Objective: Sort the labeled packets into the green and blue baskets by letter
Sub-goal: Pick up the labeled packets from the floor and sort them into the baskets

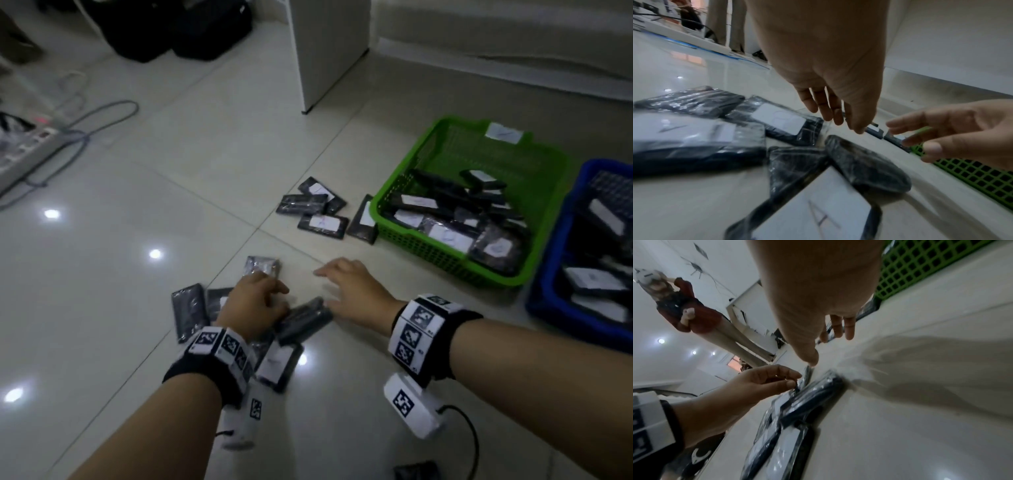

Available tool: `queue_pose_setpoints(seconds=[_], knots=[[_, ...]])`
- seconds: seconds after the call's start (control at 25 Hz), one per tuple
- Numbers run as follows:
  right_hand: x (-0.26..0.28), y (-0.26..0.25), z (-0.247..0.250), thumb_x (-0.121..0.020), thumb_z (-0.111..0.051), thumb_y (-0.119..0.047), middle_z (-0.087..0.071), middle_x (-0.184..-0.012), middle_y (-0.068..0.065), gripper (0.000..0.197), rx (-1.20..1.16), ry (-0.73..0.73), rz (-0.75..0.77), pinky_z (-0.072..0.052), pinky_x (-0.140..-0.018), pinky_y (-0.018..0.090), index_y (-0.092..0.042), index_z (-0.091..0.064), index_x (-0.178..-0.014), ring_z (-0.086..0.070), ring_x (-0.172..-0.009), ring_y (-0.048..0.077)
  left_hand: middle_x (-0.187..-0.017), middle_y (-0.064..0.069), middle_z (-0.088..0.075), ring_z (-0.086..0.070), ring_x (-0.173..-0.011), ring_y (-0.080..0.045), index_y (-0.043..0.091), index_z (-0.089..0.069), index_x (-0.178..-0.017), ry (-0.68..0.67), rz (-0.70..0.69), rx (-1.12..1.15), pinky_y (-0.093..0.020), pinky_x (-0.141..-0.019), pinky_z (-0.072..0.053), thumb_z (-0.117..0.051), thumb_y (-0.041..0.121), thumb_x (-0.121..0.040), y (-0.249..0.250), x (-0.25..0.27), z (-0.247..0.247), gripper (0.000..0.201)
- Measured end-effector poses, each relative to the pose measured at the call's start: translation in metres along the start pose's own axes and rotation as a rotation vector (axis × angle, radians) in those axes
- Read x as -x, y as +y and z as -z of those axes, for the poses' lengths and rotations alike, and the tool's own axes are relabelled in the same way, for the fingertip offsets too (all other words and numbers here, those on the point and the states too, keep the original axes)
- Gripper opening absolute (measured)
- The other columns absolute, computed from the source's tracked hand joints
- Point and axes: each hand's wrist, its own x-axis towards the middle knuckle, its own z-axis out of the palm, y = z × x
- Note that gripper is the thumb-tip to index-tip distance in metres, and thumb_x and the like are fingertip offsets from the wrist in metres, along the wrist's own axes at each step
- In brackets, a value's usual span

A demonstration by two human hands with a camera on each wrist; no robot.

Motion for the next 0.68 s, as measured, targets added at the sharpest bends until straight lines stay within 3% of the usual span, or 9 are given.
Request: queue_pose_setpoints(seconds=[0.12,0.2,0.32,0.44,0.56,0.68], knots=[[-0.013,-0.007,-0.027,-0.079,-0.067,-0.027,-0.047,-0.135,-0.003,0.065,0.159,-0.165,0.081,-0.038,-0.103,0.034,-0.027,-0.04,-0.139,-0.036,-0.125,0.019,-0.098,0.007,-0.051,-0.052,-0.091,-0.012,0.026,-0.065,-0.103,-0.05,-0.044,0.025,-0.03,-0.084,-0.049,-0.07,0.063,-0.056,-0.014,0.022,-0.011,0.06],[-0.018,-0.01,-0.036,-0.08,-0.066,-0.028,-0.053,-0.124,-0.004,0.051,0.202,-0.189,0.103,-0.042,-0.092,0.034,-0.027,-0.048,-0.127,-0.041,-0.117,0.018,-0.103,0.006,-0.05,-0.051,-0.096,-0.013,0.028,-0.062,-0.109,-0.078,-0.047,0.019,-0.032,-0.086,-0.048,-0.063,0.08,-0.043,-0.017,0.03,-0.018,0.084],[-0.022,-0.005,-0.037,-0.077,-0.071,-0.027,-0.049,-0.107,-0.003,0.034,0.169,-0.193,0.066,-0.038,-0.077,0.029,-0.023,-0.054,-0.106,-0.045,-0.098,0.017,-0.117,0.005,-0.045,-0.047,-0.107,-0.016,0.03,-0.052,-0.124,-0.057,-0.062,-0.073,-0.036,-0.093,-0.046,-0.066,0.083,-0.038,-0.019,0.036,-0.025,0.102],[-0.029,0.008,-0.023,-0.073,-0.075,-0.026,-0.042,-0.1,-0.002,0.033,0.088,-0.177,-0.056,-0.038,-0.073,0.026,-0.021,-0.057,-0.1,-0.048,-0.088,0.017,-0.132,0.0,-0.038,-0.039,-0.121,-0.019,0.022,-0.038,-0.138,-0.049,-0.023,-0.082,-0.039,-0.104,-0.039,-0.075,0.075,-0.039,-0.02,0.041,-0.031,0.117],[-0.032,0.013,-0.002,-0.071,-0.073,-0.019,-0.05,-0.096,0.003,0.03,-0.102,-0.048,-0.102,-0.038,-0.062,0.023,-0.02,-0.05,-0.09,-0.053,-0.083,0.021,-0.123,-0.001,-0.043,-0.04,-0.116,-0.018,0.021,-0.043,-0.132,-0.079,0.097,0.013,-0.035,-0.103,-0.039,-0.085,0.061,-0.04,-0.016,0.037,-0.032,0.109],[-0.032,0.015,0.012,-0.076,-0.068,-0.017,-0.056,-0.08,0.0,0.032,-0.184,0.039,-0.146,-0.039,-0.053,0.025,-0.018,-0.04,-0.091,-0.058,-0.073,0.024,-0.103,0.004,-0.055,-0.053,-0.099,-0.014,0.023,-0.06,-0.106,-0.098,0.162,0.107,-0.021,-0.08,-0.043,-0.086,0.046,-0.054,-0.008,0.027,-0.028,0.063]])
